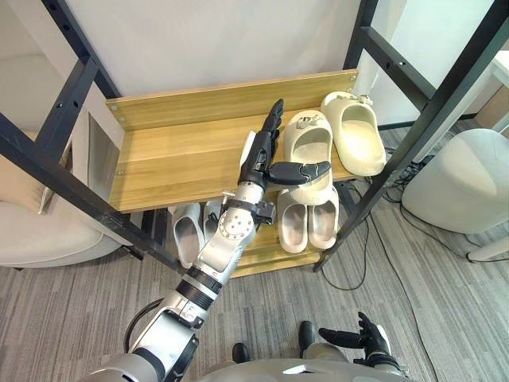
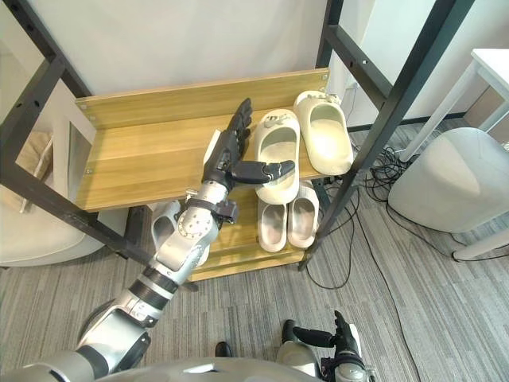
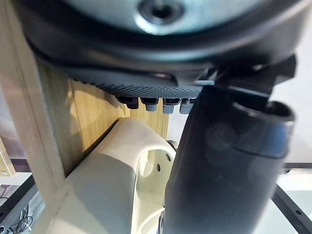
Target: Organize the slippers on the shoe rack
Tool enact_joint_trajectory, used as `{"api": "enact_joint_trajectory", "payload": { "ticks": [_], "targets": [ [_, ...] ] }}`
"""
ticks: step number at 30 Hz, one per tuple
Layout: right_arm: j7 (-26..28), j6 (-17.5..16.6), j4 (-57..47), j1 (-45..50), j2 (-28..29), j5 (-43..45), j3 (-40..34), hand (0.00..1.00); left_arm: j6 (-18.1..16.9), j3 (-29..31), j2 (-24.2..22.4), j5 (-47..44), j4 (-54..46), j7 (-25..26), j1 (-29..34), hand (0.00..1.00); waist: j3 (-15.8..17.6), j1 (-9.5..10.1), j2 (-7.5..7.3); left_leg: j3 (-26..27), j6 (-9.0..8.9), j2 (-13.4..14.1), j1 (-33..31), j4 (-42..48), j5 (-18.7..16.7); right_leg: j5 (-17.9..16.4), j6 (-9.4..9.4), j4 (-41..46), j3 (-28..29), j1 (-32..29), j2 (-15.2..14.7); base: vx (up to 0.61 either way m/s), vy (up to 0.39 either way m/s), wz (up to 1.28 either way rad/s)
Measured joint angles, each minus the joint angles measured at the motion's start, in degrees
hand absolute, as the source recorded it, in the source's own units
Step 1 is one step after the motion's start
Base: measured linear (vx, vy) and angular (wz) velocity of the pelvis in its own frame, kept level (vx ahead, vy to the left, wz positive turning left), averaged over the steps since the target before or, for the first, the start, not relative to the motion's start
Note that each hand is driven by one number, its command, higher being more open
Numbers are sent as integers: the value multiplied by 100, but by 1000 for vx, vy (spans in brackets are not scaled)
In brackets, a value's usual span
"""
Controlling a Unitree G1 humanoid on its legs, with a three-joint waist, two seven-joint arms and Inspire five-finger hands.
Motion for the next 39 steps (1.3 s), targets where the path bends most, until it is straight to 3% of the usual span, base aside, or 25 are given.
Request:
{"api": "enact_joint_trajectory", "payload": {
  "ticks": [10,29,39],
  "targets": [
    [48,0,-13,-16,-25,-2,3,100,147,49,77,-13,-296,35,93,100,49,23,58,-30,16,30,0,4,16,-5,-8,4,-36,16,27,-1,0,0],
    [138,66,5,-11,-89,0,78,100,176,43,325,-450,-1431,-317,1188,100,101,202,59,-271,19,14,-11,150,16,-37,-16,5,-288,197,-5,-13,-3,6],
    [154,69,16,-13,-167,-1,239,100,178,-245,503,-699,-1713,-598,1374,100,91,286,74,-324,21,-15,-17,150,17,-44,-12,7,-333,217,-22,6,0,2]
  ]
}}
